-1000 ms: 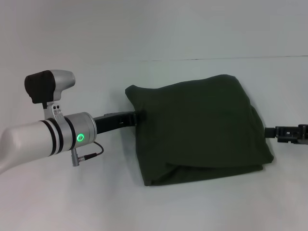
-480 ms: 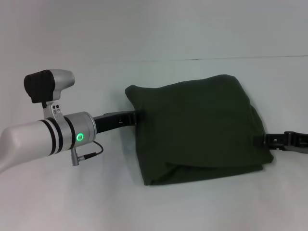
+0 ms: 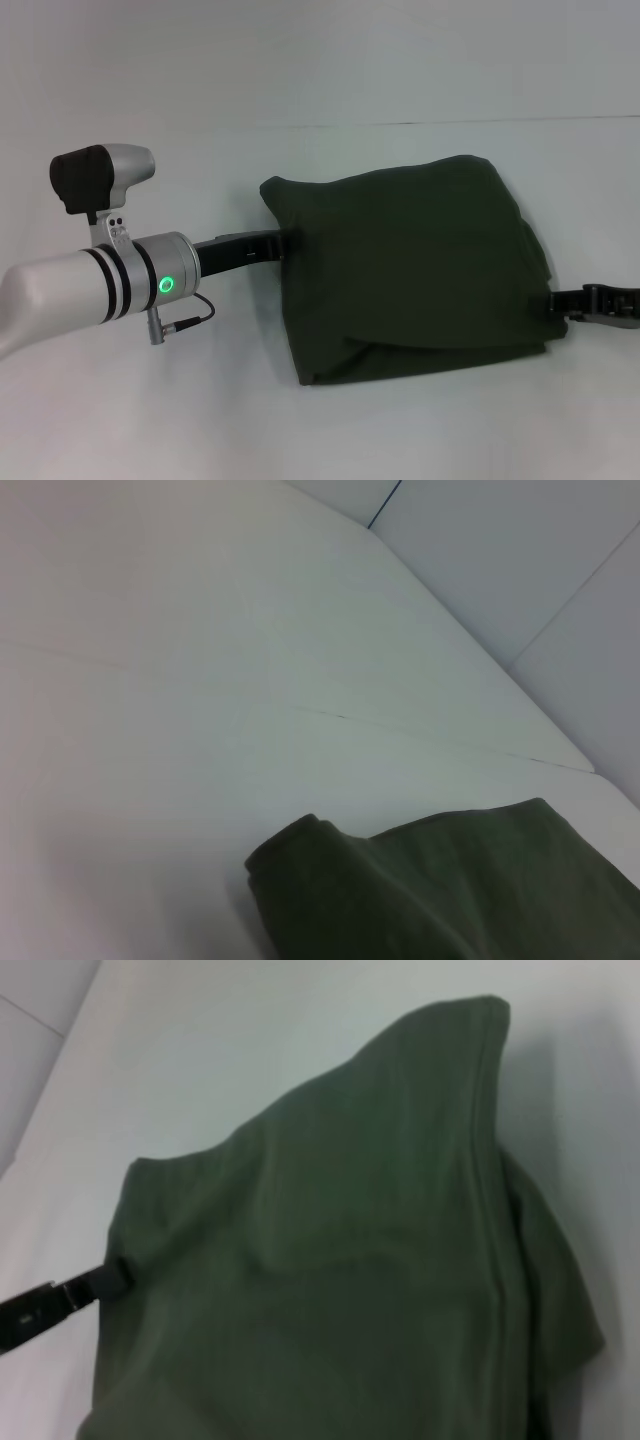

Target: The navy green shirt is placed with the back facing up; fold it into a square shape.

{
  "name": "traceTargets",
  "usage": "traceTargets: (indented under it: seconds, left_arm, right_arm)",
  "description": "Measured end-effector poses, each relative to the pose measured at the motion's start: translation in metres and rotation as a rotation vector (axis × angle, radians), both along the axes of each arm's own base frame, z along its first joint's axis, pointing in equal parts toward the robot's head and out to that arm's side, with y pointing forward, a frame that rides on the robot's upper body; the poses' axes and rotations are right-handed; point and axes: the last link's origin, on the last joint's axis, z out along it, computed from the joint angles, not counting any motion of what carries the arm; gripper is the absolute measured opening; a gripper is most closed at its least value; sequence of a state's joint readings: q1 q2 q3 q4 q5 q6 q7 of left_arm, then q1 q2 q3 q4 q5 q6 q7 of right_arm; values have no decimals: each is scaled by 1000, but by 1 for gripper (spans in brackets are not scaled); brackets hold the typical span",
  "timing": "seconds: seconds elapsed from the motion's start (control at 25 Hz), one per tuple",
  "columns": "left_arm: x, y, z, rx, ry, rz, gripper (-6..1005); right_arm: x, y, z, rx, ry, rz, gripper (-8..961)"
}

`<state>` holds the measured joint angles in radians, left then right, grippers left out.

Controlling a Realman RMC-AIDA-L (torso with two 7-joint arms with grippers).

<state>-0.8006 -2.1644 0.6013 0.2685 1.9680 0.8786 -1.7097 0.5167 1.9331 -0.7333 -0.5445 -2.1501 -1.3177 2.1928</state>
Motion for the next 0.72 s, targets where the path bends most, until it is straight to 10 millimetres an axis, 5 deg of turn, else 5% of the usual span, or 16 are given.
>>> traceTargets:
  seconds: [0.28, 0.72]
  left_arm:
    - [0, 0, 0, 0, 1, -1, 27]
    - [5, 4, 5, -9, 19, -34, 45]
  right_arm:
    - [4, -6, 0, -6, 7, -9, 182]
    - [7, -16, 0, -22, 27, -11, 7]
